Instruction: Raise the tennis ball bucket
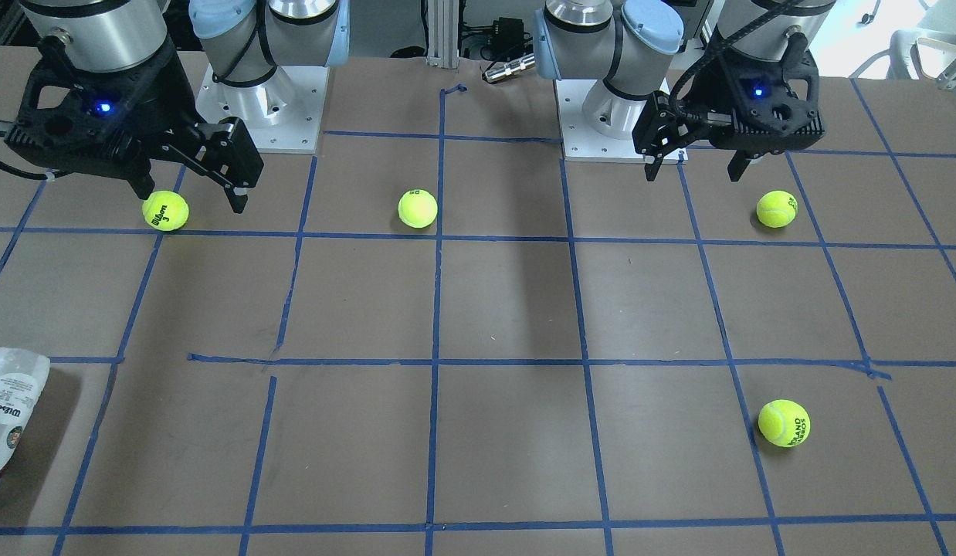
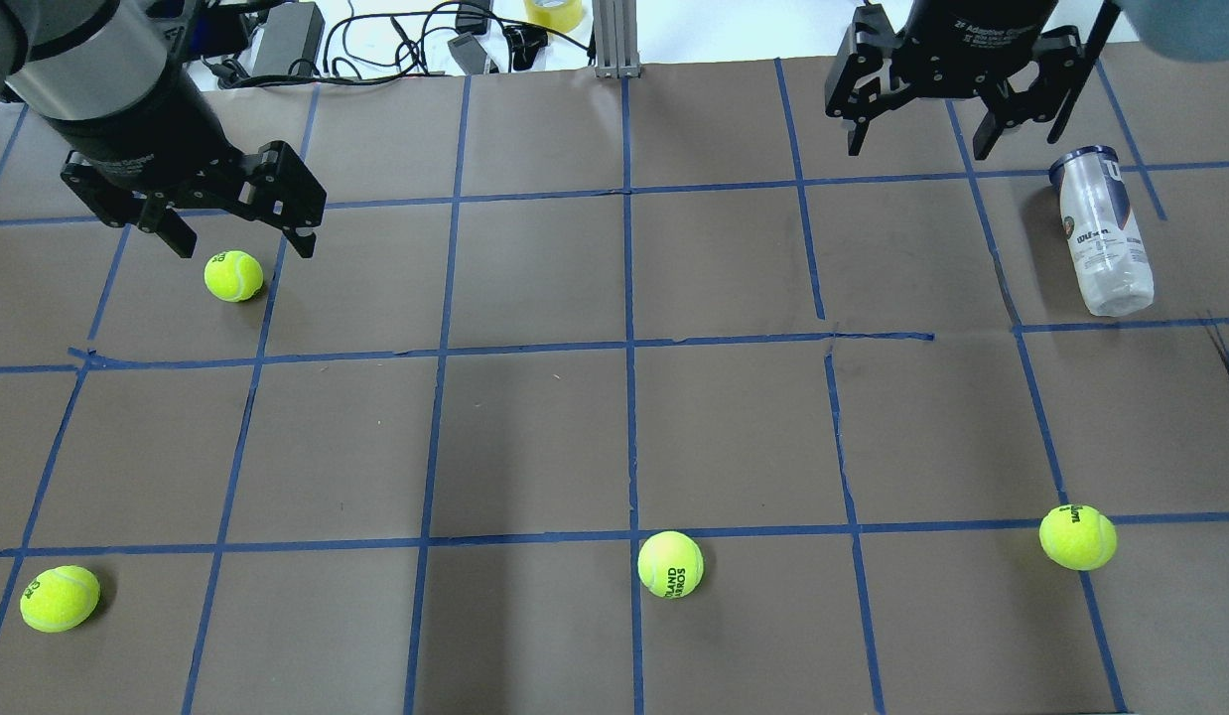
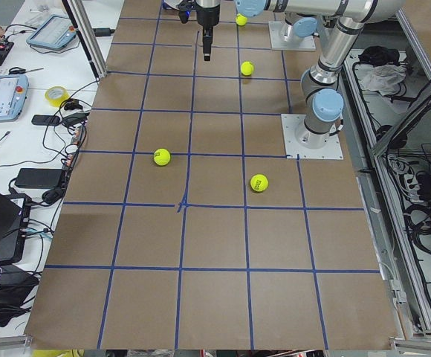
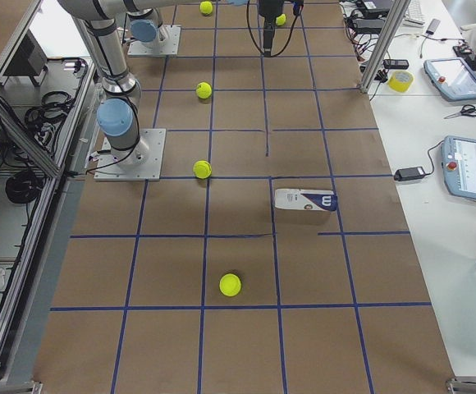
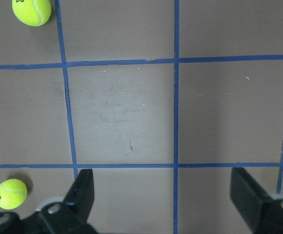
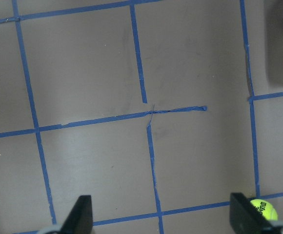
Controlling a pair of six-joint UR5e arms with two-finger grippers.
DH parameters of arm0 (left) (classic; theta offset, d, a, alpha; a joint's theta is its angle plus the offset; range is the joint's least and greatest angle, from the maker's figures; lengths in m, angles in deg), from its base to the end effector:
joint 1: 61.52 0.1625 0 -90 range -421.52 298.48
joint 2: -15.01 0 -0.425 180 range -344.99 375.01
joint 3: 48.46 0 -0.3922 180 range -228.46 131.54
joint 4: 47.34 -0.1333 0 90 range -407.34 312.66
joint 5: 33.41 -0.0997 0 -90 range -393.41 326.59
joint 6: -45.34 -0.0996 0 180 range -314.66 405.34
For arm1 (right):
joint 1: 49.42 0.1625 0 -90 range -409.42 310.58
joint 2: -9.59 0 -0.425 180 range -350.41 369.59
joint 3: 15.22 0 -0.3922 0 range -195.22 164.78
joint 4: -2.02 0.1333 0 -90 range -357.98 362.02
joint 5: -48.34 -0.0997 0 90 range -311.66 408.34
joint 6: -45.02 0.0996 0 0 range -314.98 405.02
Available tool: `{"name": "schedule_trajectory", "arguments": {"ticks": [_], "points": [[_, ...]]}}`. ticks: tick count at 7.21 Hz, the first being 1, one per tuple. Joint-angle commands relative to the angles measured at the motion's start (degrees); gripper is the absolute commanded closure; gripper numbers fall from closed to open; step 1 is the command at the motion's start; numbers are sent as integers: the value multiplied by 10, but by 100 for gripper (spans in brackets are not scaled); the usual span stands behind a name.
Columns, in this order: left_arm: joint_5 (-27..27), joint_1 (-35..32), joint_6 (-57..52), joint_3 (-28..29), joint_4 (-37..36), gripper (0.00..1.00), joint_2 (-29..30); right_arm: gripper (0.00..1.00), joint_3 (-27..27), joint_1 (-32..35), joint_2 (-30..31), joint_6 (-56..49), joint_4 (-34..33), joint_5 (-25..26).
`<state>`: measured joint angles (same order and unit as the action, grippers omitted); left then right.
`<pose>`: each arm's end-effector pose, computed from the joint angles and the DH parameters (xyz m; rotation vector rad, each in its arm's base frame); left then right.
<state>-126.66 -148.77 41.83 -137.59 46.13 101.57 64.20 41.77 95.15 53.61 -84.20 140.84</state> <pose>-0.1051 -0.4723 0.5182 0.0198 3.0840 -0.0178 0.1399 -0.5238 0.5329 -0.2015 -3.0943 0.0694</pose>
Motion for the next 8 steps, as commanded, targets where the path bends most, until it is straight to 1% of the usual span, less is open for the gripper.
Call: {"name": "schedule_trajectory", "arguments": {"ticks": [1,2,3,5,6,7,8], "points": [[0,0,0,0,-1,0,1,0,0,-69,-8,-50,-2,5],[0,0,0,0,0,0,1,0,0,-113,-38,-99,-17,11],[0,0,0,0,0,0,1,0,1,-151,-63,-118,-73,17],[0,0,0,0,-1,0,1,0,2,-215,-141,-137,-106,25],[1,0,0,0,-1,0,1,0,4,-225,-178,-206,-159,28],[0,0,0,0,0,0,1,0,4,-246,-209,-241,-200,26],[1,0,1,0,0,0,1,0,4,-266,-244,-262,-225,22]]}}
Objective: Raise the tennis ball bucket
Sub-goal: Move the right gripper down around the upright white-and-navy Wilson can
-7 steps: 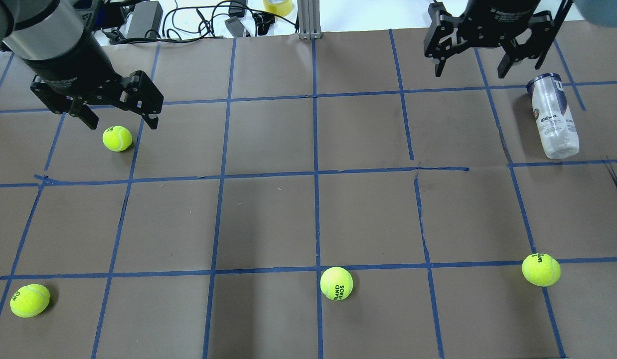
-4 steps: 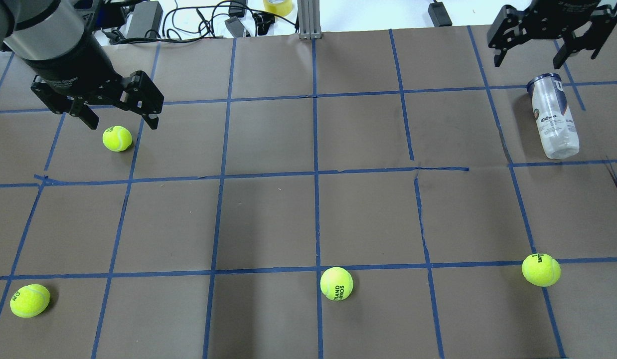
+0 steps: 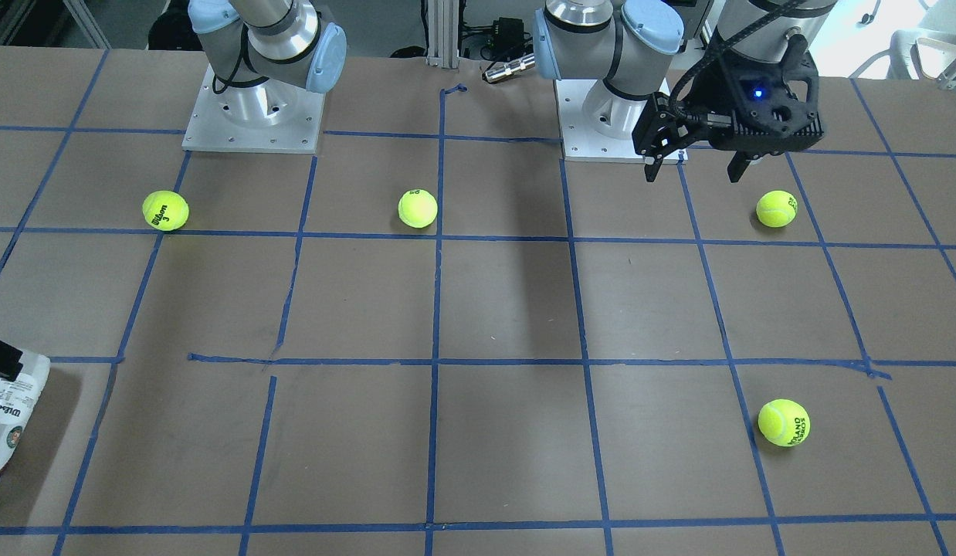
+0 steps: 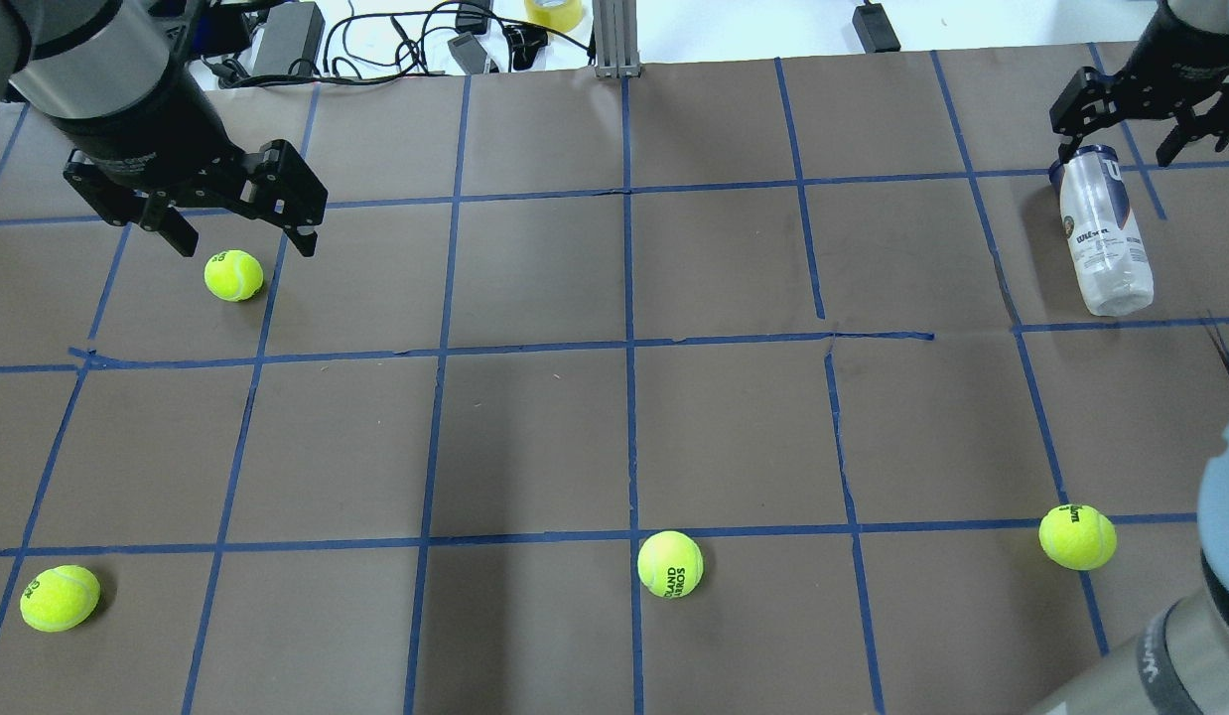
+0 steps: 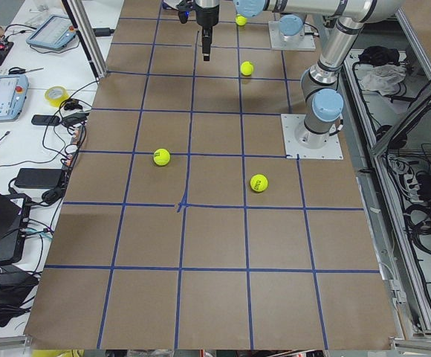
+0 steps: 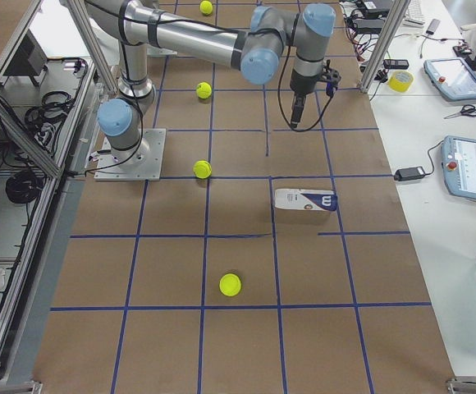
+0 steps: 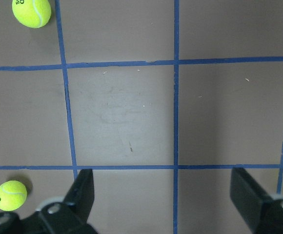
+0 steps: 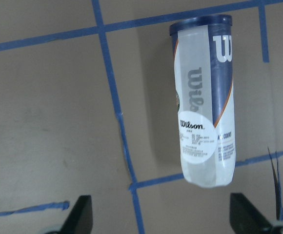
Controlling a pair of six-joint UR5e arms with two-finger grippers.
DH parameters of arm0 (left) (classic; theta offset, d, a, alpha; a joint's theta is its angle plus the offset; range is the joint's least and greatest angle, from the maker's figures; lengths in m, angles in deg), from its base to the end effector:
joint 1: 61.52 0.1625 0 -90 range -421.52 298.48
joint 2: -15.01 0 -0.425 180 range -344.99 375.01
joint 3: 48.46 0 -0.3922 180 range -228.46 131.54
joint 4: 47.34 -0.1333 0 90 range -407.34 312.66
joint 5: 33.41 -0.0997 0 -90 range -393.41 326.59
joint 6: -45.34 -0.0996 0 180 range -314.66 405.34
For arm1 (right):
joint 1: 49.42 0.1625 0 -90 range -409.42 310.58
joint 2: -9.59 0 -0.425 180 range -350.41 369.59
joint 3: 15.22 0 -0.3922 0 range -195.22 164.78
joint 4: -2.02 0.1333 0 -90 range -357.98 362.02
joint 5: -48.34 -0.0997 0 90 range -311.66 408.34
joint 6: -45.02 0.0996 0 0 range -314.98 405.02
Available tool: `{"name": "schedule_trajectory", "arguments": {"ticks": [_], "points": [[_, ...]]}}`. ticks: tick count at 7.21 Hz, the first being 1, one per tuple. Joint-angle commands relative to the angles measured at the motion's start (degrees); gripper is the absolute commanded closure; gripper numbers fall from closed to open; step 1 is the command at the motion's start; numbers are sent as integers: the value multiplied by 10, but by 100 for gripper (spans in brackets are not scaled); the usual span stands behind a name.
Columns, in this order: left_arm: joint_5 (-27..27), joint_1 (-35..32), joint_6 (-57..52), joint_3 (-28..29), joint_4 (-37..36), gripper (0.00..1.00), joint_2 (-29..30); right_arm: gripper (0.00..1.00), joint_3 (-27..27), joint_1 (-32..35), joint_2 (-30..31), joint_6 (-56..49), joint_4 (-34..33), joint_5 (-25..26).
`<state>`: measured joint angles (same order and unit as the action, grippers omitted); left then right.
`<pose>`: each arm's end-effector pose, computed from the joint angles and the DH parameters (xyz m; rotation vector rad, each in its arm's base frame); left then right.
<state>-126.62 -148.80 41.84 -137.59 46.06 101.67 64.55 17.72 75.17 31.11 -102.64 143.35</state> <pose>-0.1054 -0.4730 0.5175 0.0204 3.0848 -0.0171 -0.1402 -0.6533 0.3549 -0.2390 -3.0465 -0.0303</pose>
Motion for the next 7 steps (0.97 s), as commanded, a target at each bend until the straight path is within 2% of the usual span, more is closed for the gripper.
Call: {"name": "schedule_trajectory", "arguments": {"ticks": [1,3,7], "points": [[1,0,1,-1,0,0,1,0,0,-37,-69,-55,-79,-3],[2,0,1,-1,-1,0,1,0,7,-47,-112,-82,-128,-5],[1,0,1,-8,-1,0,-3,1,10,-47,-153,-88,-151,-2]]}}
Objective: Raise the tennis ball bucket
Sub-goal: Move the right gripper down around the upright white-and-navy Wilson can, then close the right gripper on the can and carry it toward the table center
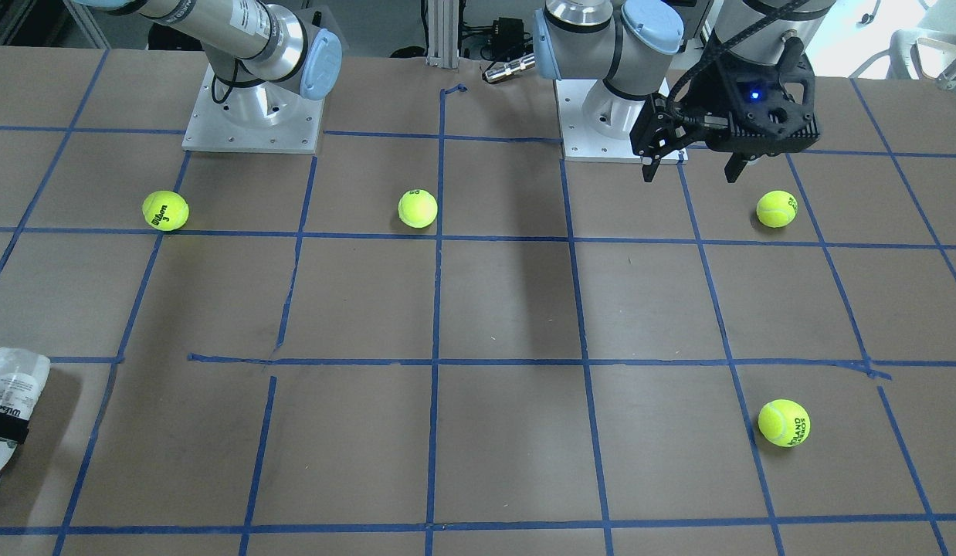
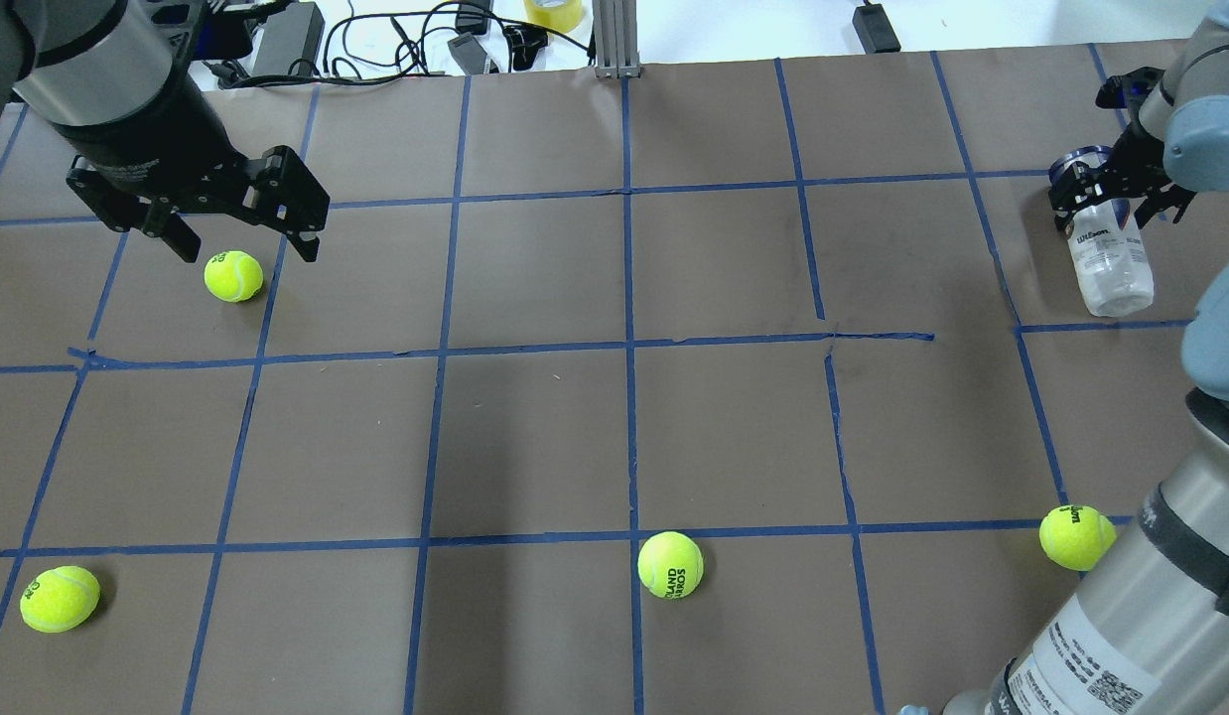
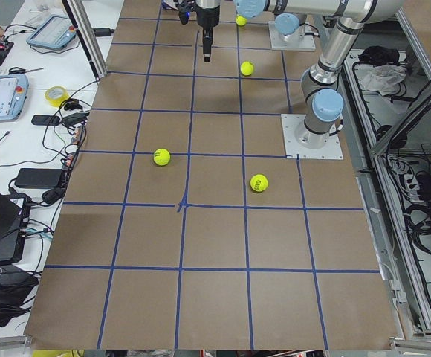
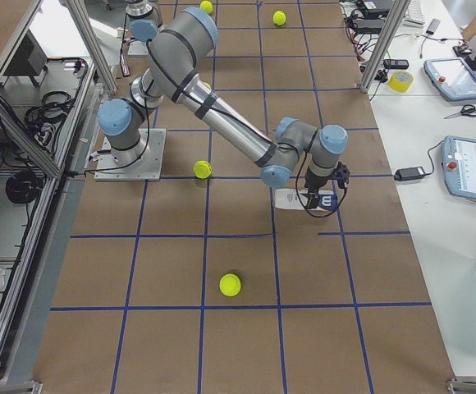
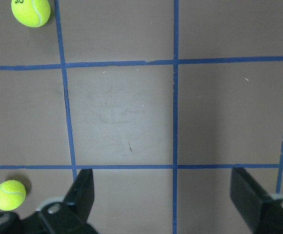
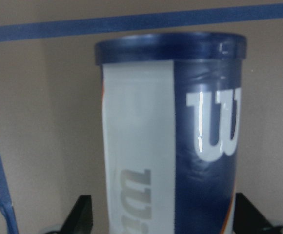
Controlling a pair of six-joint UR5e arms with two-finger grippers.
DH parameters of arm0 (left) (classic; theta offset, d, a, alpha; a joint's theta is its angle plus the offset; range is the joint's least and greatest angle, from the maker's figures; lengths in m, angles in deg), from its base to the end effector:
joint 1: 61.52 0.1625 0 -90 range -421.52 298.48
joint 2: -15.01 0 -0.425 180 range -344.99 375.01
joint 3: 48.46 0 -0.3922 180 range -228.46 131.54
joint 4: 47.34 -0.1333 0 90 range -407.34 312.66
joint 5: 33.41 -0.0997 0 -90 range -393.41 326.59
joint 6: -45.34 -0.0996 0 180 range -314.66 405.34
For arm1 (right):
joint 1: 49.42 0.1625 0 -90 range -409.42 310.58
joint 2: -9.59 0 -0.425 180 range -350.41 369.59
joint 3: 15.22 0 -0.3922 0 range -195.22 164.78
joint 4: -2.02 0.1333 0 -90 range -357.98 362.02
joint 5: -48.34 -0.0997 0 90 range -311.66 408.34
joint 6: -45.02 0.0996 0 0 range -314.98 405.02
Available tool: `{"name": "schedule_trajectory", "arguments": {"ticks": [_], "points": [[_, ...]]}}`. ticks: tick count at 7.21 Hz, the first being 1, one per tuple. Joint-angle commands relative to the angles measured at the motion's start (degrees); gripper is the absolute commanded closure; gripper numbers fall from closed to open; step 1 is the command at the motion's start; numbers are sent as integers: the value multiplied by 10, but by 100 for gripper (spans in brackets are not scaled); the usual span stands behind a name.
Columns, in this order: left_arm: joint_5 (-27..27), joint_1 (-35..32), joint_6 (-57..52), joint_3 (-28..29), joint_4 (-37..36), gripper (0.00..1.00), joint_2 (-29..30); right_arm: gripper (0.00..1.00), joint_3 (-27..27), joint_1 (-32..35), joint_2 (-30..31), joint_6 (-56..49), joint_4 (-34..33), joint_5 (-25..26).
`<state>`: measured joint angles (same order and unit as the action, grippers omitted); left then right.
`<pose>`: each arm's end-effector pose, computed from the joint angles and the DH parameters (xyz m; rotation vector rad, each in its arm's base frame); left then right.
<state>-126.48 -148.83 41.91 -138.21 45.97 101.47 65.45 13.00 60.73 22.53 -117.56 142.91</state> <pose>-0.1060 -0.4711 0.5140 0.0196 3.0876 -0.0085 -0.2165 -0.6853 0.2009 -0.1363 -3.0655 -0.0506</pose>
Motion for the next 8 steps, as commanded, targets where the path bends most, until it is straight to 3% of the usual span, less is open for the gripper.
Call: {"name": "schedule_trajectory", "arguments": {"ticks": [1,4,8], "points": [[0,0,0,-2,-1,0,-1,5,1,0,-10,-4,-1,8],[0,0,0,-2,-1,0,-1,24,1,0,-10,-6,1,8],[0,1,0,-2,-4,0,-1,24,-3,24,38,52,27,2]]}}
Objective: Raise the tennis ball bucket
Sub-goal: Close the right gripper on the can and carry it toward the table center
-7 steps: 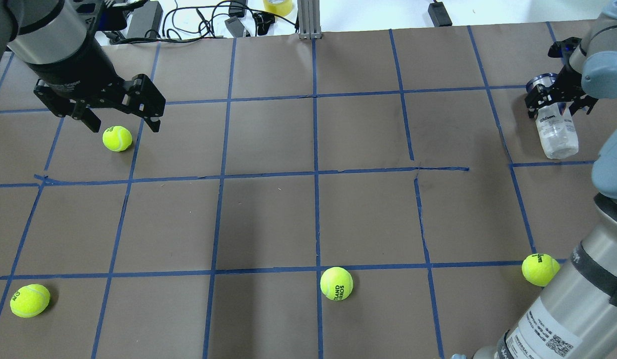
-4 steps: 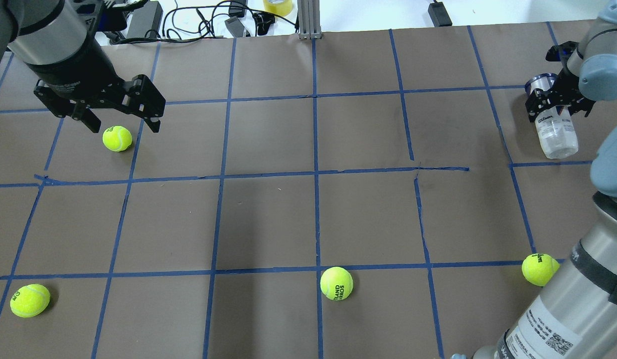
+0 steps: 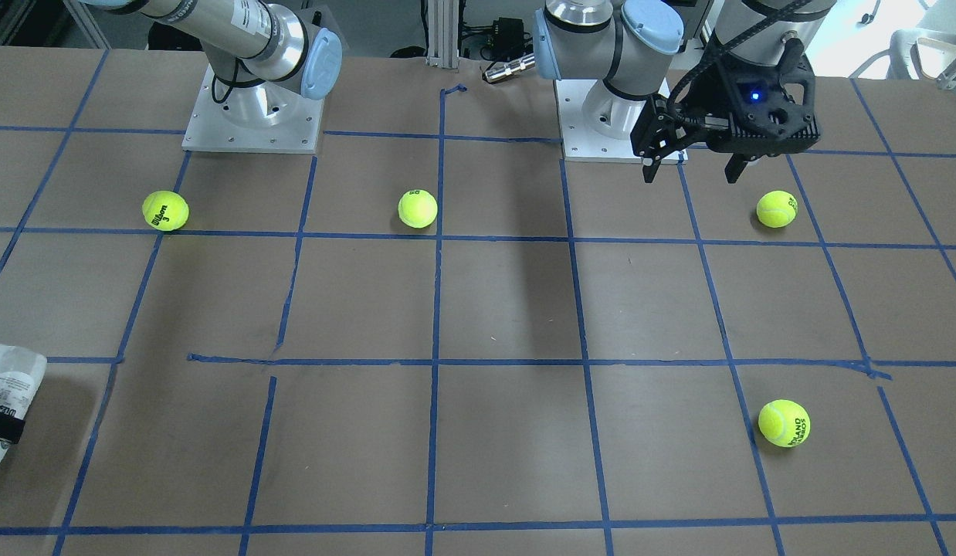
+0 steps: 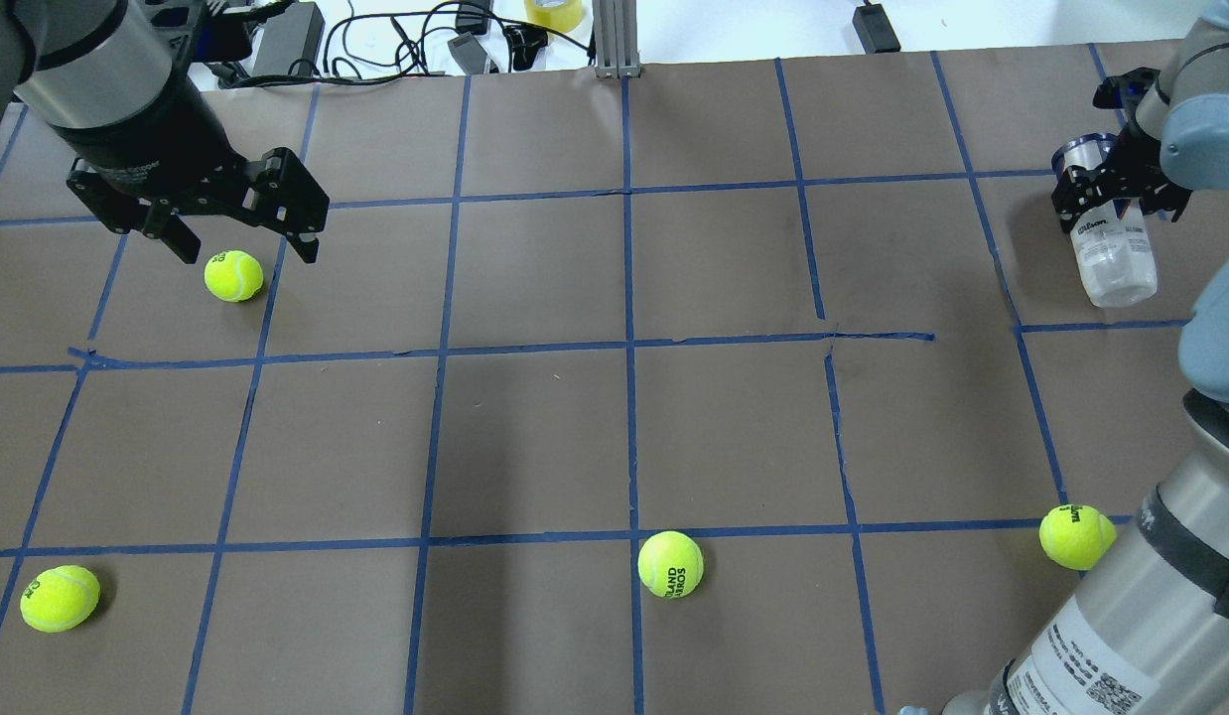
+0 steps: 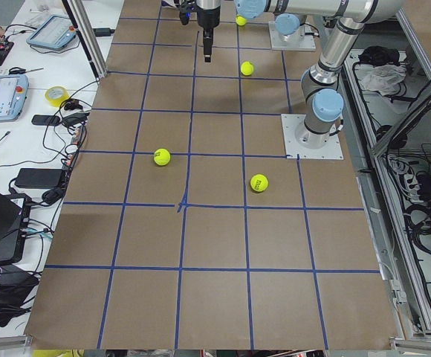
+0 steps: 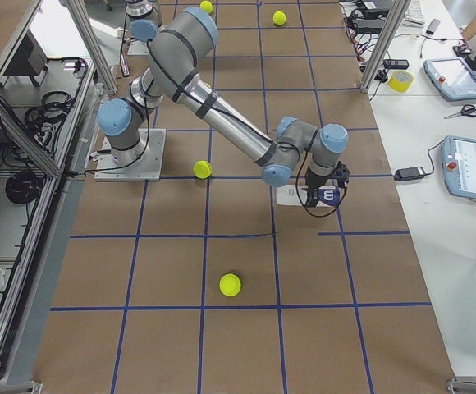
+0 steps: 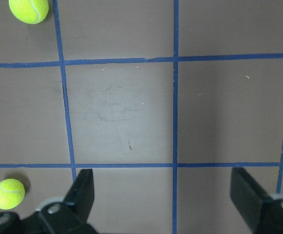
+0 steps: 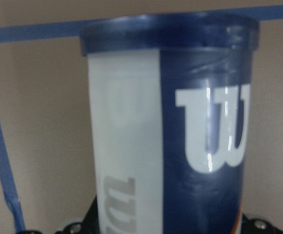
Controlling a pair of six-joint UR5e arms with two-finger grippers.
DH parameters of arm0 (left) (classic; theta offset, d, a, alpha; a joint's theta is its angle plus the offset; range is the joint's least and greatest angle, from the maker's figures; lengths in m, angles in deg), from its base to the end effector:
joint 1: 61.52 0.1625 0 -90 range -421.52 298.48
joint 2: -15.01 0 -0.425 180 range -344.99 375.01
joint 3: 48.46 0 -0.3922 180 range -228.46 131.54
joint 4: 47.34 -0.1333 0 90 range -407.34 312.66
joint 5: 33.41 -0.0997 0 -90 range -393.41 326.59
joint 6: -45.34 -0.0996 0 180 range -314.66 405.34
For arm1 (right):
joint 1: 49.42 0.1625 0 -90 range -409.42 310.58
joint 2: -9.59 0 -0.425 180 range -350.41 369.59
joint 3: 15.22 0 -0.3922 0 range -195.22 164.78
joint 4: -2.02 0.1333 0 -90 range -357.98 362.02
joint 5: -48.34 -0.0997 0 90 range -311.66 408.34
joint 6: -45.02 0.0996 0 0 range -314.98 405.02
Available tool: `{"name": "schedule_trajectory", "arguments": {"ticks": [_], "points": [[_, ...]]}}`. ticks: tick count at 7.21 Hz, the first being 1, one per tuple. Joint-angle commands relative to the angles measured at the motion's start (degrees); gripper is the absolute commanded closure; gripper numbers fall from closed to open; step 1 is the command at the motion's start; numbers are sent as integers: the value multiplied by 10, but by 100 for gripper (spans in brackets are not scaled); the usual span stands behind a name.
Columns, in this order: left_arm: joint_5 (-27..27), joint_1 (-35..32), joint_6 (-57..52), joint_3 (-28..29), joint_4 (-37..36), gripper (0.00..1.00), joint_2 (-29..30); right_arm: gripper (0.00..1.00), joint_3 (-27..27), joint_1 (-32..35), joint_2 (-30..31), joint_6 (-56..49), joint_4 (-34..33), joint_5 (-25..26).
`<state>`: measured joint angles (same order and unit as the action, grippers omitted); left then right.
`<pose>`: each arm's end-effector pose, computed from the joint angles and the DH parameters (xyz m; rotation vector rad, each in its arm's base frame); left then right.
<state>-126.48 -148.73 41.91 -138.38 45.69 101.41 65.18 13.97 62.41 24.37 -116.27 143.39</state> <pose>-0.1052 -0.4712 0.5135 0.0168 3.0874 -0.0130 -0.2046 -0.6865 0.2216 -0.1597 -3.0515 -0.0367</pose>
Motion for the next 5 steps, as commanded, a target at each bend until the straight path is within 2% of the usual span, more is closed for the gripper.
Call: {"name": "schedule_trajectory", "arguments": {"ticks": [1,4,5], "points": [[0,0,0,0,0,0,0,24,-2,45,31,70,26,0],[0,-4,-1,0,0,0,4,24,-3,172,62,264,57,-3],[0,0,0,0,-1,0,4,24,-10,229,62,363,58,-9]]}}
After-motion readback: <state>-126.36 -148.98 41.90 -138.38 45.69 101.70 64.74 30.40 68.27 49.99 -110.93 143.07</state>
